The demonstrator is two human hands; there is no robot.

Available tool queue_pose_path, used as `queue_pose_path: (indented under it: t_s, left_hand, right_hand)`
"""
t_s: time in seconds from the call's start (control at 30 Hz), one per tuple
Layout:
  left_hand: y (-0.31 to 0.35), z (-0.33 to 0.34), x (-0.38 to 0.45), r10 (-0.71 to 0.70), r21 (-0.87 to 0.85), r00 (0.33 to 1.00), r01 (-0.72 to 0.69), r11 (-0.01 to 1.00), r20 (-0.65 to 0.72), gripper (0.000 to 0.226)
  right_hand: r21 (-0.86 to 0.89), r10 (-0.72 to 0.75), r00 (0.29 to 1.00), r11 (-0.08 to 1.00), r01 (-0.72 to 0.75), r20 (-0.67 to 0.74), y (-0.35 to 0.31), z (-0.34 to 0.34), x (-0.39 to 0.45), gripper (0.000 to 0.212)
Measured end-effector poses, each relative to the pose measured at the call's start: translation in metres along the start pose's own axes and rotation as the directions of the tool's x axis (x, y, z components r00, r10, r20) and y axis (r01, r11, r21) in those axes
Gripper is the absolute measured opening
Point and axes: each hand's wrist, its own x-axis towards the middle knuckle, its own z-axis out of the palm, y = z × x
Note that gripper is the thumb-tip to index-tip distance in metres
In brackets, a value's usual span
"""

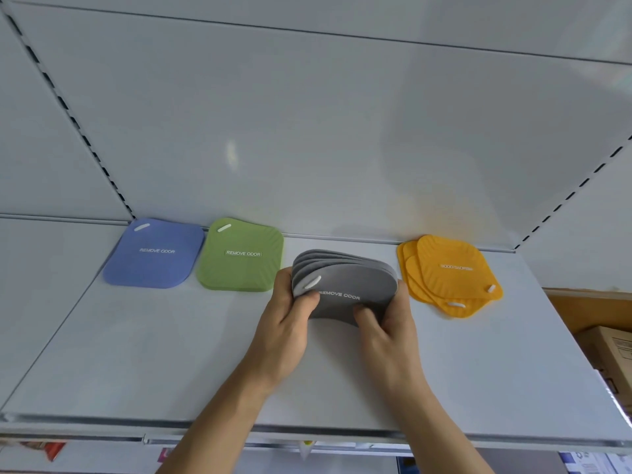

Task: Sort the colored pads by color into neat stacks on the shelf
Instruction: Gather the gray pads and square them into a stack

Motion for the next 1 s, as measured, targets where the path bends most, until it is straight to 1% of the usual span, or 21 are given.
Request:
queue_pose_path:
  t_s: [0.07, 0.13, 0.17, 0.23, 0.3, 0.33, 0.37, 0.4, 0.47, 0.53, 0.63, 0.7, 0.77, 0.83, 0.9, 1.0]
  left_hand:
    - [-0.002, -0.006, 0.0, -0.014, 0.061, 1.0, 0.012, 0.998, 0.018, 0.017]
    - [-0.006, -0.015, 0.001, 0.01, 0.207, 0.999, -0.018, 0.978, 0.039, 0.02]
    - [-0.01, -0.019, 0.002, 0.04, 0.29, 0.998, -0.051, 0.956, 0.043, 0.019]
    - [-0.015, -0.027, 0.004, 0.148, 0.442, 0.989, -0.141, 0.886, 0.017, 0.008]
    - [-0.015, -0.029, 0.01, 0.252, 0.567, 0.967, -0.191, 0.801, -0.031, 0.011]
    - [-0.013, -0.029, 0.015, 0.272, 0.586, 0.96, -0.186, 0.789, -0.061, 0.009]
    - [-0.01, -0.027, 0.02, 0.273, 0.578, 0.958, -0.173, 0.797, -0.089, 0.004]
    - [-0.007, -0.026, 0.025, 0.264, 0.563, 0.958, -0.156, 0.812, -0.115, 0.006]
    - [-0.002, -0.025, 0.038, 0.243, 0.543, 0.957, -0.122, 0.831, -0.156, 0.025]
    - [0.0, -0.024, 0.05, 0.239, 0.579, 0.954, -0.094, 0.81, -0.18, 0.038]
    - [-0.003, -0.023, 0.064, 0.271, 0.67, 0.948, -0.094, 0.737, -0.164, 0.036]
    - [-0.007, -0.022, 0.07, 0.316, 0.722, 0.941, -0.134, 0.679, -0.123, 0.031]
    - [-0.01, -0.022, 0.075, 0.348, 0.761, 0.935, -0.172, 0.625, -0.075, 0.027]
    - [-0.014, -0.022, 0.078, 0.376, 0.783, 0.926, -0.205, 0.587, -0.04, 0.026]
    - [-0.019, -0.022, 0.081, 0.404, 0.804, 0.915, -0.233, 0.547, -0.01, 0.027]
    - [-0.024, -0.022, 0.083, 0.42, 0.866, 0.908, -0.22, 0.449, 0.013, 0.03]
  right_hand:
    - [-0.055, 0.002, 1.0, 0.998, -0.002, 0.006, 0.003, -0.002, 0.001, 0.029]
    - [-0.131, 0.006, 1.0, 0.991, -0.005, 0.003, 0.006, -0.005, 0.003, 0.022]
    - [-0.166, 0.009, 1.0, 0.986, -0.009, 0.0, 0.008, -0.007, 0.003, 0.02]
    - [-0.205, 0.007, 1.0, 0.979, -0.008, -0.003, 0.01, -0.01, 0.007, 0.022]
    - [-0.226, 0.0, 1.0, 0.974, 0.0, 0.001, 0.009, -0.011, 0.014, 0.024]
    - [-0.227, -0.004, 1.0, 0.974, 0.005, 0.001, 0.008, -0.01, 0.018, 0.024]
    - [-0.222, -0.005, 1.0, 0.975, 0.004, -0.001, 0.006, -0.01, 0.024, 0.024]
    - [-0.212, -0.002, 1.0, 0.977, 0.001, -0.006, 0.005, -0.009, 0.031, 0.026]
    - [-0.211, -0.004, 1.0, 0.977, 0.002, -0.009, 0.004, -0.006, 0.046, 0.031]
    - [-0.254, -0.014, 1.0, 0.967, 0.015, 0.005, 0.003, -0.002, 0.059, 0.034]
    - [-0.353, -0.014, 0.999, 0.935, 0.024, 0.031, 0.004, 0.002, 0.074, 0.036]
    - [-0.431, -0.03, 0.999, 0.901, 0.046, 0.043, 0.008, 0.004, 0.081, 0.035]
    - [-0.481, -0.039, 0.998, 0.875, 0.057, 0.047, 0.012, 0.005, 0.085, 0.041]
    - [-0.505, -0.032, 0.999, 0.862, 0.048, 0.04, 0.015, 0.005, 0.087, 0.049]
    - [-0.506, -0.036, 0.999, 0.861, 0.048, 0.033, 0.018, 0.006, 0.086, 0.052]
    - [-0.508, -0.045, 0.999, 0.86, 0.053, 0.026, 0.019, 0.007, 0.085, 0.054]
